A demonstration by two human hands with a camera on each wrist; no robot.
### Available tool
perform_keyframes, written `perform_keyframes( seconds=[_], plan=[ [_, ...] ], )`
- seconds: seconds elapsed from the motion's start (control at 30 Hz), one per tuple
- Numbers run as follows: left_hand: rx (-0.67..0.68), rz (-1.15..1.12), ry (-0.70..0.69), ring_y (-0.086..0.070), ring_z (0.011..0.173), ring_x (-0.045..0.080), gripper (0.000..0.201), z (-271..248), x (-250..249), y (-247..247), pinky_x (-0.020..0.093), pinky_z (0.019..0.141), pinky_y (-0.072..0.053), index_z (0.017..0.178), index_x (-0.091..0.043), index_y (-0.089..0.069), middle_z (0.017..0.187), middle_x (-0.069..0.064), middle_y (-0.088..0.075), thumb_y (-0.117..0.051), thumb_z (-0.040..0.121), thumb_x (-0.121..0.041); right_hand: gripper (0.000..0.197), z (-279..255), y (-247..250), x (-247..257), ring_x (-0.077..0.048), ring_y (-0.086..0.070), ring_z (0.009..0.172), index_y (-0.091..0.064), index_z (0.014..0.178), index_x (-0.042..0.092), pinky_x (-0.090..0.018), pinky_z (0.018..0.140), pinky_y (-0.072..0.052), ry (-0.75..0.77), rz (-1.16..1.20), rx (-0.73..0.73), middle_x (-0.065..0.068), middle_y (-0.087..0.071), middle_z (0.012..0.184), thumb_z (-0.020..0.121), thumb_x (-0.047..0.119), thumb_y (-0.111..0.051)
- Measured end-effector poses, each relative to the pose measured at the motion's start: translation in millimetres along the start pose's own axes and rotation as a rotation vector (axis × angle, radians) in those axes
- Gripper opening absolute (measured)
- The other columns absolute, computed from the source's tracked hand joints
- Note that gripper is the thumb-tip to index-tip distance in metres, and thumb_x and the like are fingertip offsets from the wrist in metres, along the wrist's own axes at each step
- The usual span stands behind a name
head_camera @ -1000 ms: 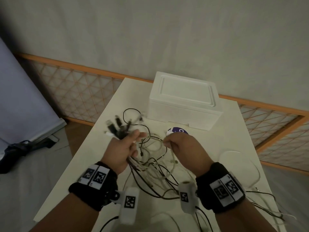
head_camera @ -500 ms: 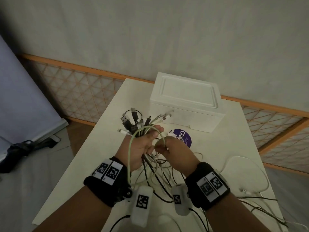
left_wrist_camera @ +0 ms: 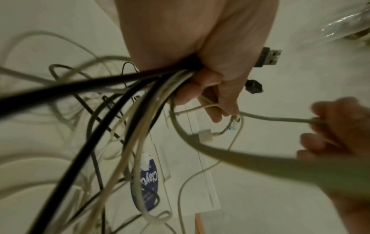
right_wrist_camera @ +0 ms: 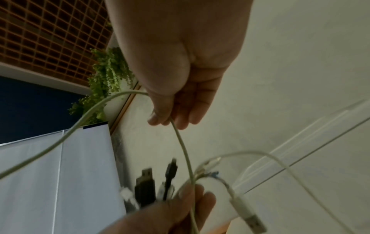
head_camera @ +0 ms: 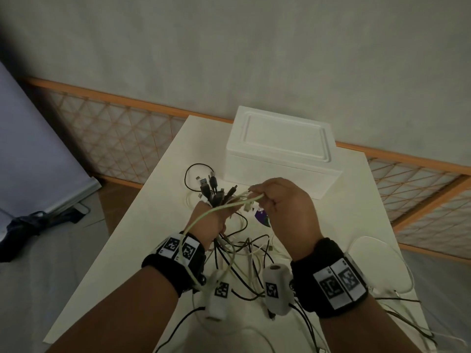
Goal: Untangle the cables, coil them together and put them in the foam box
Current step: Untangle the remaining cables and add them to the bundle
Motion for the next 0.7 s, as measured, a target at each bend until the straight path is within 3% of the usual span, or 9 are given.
perform_keyframes(
  seconds=[0.1,0.2,0.3,0.4,0.47,0.53,0.6,0.67,0.7],
  plan=[
    [-0.045,0.067,0.038,-0.053,0.05,0.023,0.033,14,15,18,0.029,0.052,-0.044,0.086,-0.004,-0.072,0.055,0.002,-0.058,-0.081,0.074,-0.033,0.024,-1,31,-9,-0.01,-0.066,0.08,-0.073,0.088,0.017,-0.034,0.073,-0.055,-0.108,0.178,-0.187,0.014,-0.066,0.085,0.082,-0.002,-0.059],
    [-0.18,0.134,0.073,-0.052,0.053,0.026,0.025,22,34,51,0.03,0.056,-0.042,0.083,-0.007,-0.073,0.051,0.005,-0.06,-0.078,0.078,-0.031,0.021,3,63,-14,-0.026,-0.067,0.07,-0.067,0.077,0.035,-0.032,0.058,-0.051,-0.242,0.508,-0.366,-0.007,-0.068,0.086,0.079,0.018,-0.056],
    [-0.284,0.215,0.17,-0.065,0.087,0.04,0.025,25,61,84,0.038,0.075,-0.05,0.09,-0.003,-0.07,0.093,0.027,-0.069,-0.074,0.082,-0.026,0.02,1,108,-14,-0.026,-0.068,0.072,-0.066,0.079,0.039,-0.036,0.062,-0.054,-0.183,0.446,-0.561,-0.003,-0.068,0.086,0.087,0.024,-0.056],
    [-0.339,0.231,0.282,-0.064,0.103,0.041,0.041,25,82,102,0.045,0.084,-0.052,0.104,0.006,-0.064,0.11,0.027,-0.066,-0.074,0.082,-0.028,0.015,-4,131,-5,-0.022,-0.067,0.092,-0.068,0.096,0.022,-0.038,0.086,-0.054,-0.027,0.106,-0.588,-0.003,-0.07,0.095,0.093,0.011,-0.057],
    [-0.367,0.2,0.31,-0.063,0.105,0.041,0.044,22,89,105,0.043,0.085,-0.052,0.107,0.006,-0.062,0.112,0.027,-0.065,-0.073,0.082,-0.028,0.01,-6,132,3,-0.022,-0.063,0.1,-0.066,0.097,0.004,-0.03,0.09,-0.049,0.053,-0.031,-0.564,-0.01,-0.067,0.103,0.092,0.008,-0.058],
    [-0.38,0.025,0.314,-0.062,0.108,0.035,0.042,22,92,107,0.037,0.091,-0.049,0.114,0.002,-0.062,0.114,0.023,-0.066,-0.066,0.088,-0.032,0.009,-7,126,7,-0.026,-0.061,0.103,-0.065,0.095,0.002,-0.039,0.09,-0.048,0.09,-0.035,-0.538,-0.009,-0.065,0.104,0.092,0.007,-0.058],
    [-0.388,-0.133,0.264,-0.065,0.088,0.029,0.033,16,78,98,0.034,0.086,-0.05,0.104,-0.004,-0.067,0.089,0.015,-0.072,-0.064,0.09,-0.034,0.008,-6,115,11,-0.024,-0.061,0.103,-0.066,0.093,0.007,-0.04,0.09,-0.047,0.105,-0.014,-0.483,-0.005,-0.064,0.103,0.092,0.01,-0.058],
    [-0.375,-0.137,0.149,-0.054,0.052,0.019,0.021,2,42,81,0.03,0.061,-0.048,0.086,-0.012,-0.07,0.051,0.003,-0.057,-0.073,0.083,-0.032,0.006,-5,101,17,-0.02,-0.061,0.103,-0.065,0.092,0.013,-0.035,0.09,-0.046,0.121,0.027,-0.402,-0.002,-0.064,0.102,0.091,0.011,-0.059],
    [-0.346,-0.209,0.115,-0.047,0.043,0.015,0.018,-1,31,71,0.026,0.053,-0.043,0.084,-0.013,-0.071,0.046,-0.001,-0.05,-0.076,0.081,-0.03,0.006,-5,94,20,-0.019,-0.061,0.102,-0.065,0.091,0.014,-0.033,0.09,-0.045,0.124,0.051,-0.365,-0.002,-0.065,0.101,0.091,0.01,-0.06]
  ],
)
Point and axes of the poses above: each hand's wrist, its own z-axis towards the middle knuckle, its own y-axis out of the back of the hand, x = y × z, the point moved 9 cm from there along z, towards the middle knuckle
